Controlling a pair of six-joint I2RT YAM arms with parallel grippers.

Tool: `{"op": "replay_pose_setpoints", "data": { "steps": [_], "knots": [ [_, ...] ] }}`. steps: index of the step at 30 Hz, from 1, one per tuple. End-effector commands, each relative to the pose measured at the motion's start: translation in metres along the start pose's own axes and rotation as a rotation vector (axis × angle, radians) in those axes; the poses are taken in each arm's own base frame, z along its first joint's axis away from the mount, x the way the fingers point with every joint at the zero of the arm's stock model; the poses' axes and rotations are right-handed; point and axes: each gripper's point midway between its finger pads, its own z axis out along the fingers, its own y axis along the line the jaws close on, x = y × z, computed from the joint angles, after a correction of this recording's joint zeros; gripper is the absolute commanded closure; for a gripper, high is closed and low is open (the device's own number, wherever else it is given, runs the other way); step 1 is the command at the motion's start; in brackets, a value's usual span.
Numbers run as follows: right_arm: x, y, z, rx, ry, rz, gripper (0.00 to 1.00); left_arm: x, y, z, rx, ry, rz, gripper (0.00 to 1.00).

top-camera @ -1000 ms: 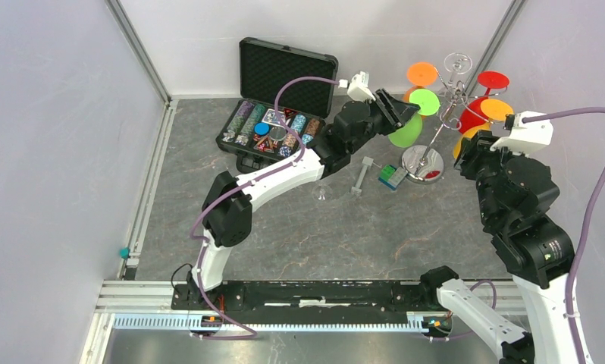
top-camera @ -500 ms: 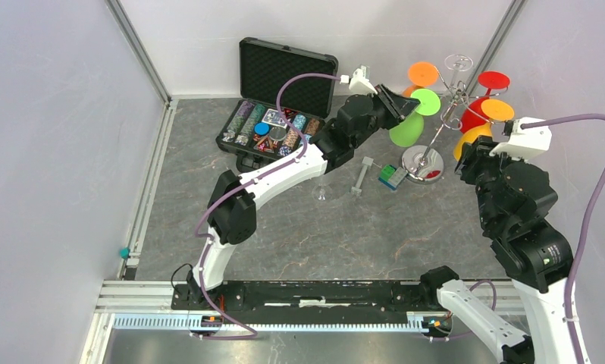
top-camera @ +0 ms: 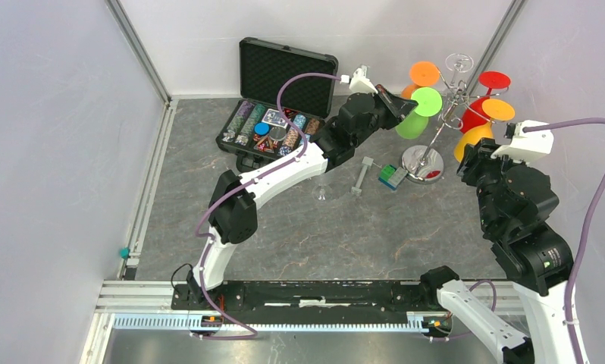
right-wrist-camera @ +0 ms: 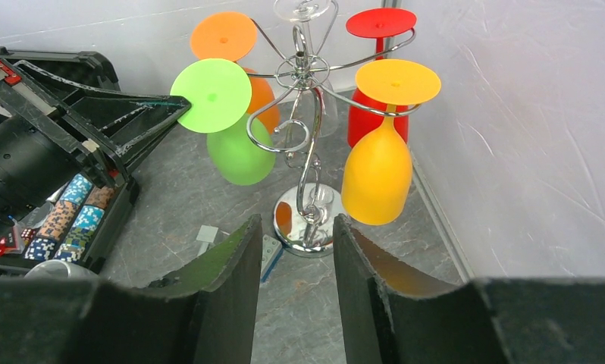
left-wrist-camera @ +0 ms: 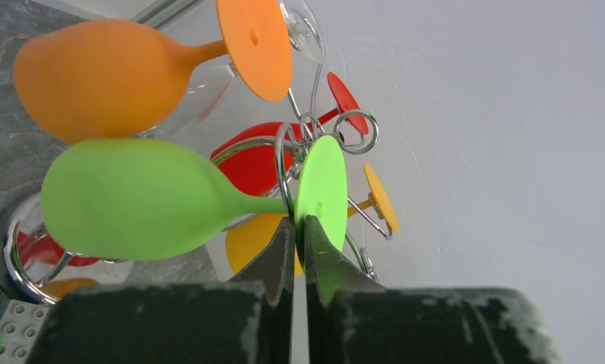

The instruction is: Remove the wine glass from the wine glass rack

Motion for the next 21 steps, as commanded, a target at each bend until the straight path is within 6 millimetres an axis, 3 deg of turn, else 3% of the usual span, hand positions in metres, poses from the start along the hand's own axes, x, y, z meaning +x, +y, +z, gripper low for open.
{"op": "replay_pose_setpoints", "data": {
  "steps": [1, 4, 7, 21],
  "knots": [
    [-0.009, -0.004, 0.000, 0.021, -0.040, 0.031, 0.56, -0.023, -0.039, -0.011, 0.067, -0.036, 0.010, 0.96],
    [-0.008, -0.003, 0.000, 0.016, -0.041, 0.033, 0.56, -0.026, -0.038, -0.014, 0.061, -0.044, 0.036, 0.93],
    [-0.005, -0.001, 0.002, 0.013, -0.035, 0.031, 0.56, -0.023, -0.038, -0.016, 0.054, -0.025, 0.068, 0.64],
    [0.010, 0.002, 0.003, 0.001, -0.014, 0.047, 0.57, -0.021, -0.033, -0.028, 0.029, 0.005, 0.103, 0.52]
  ]
}}
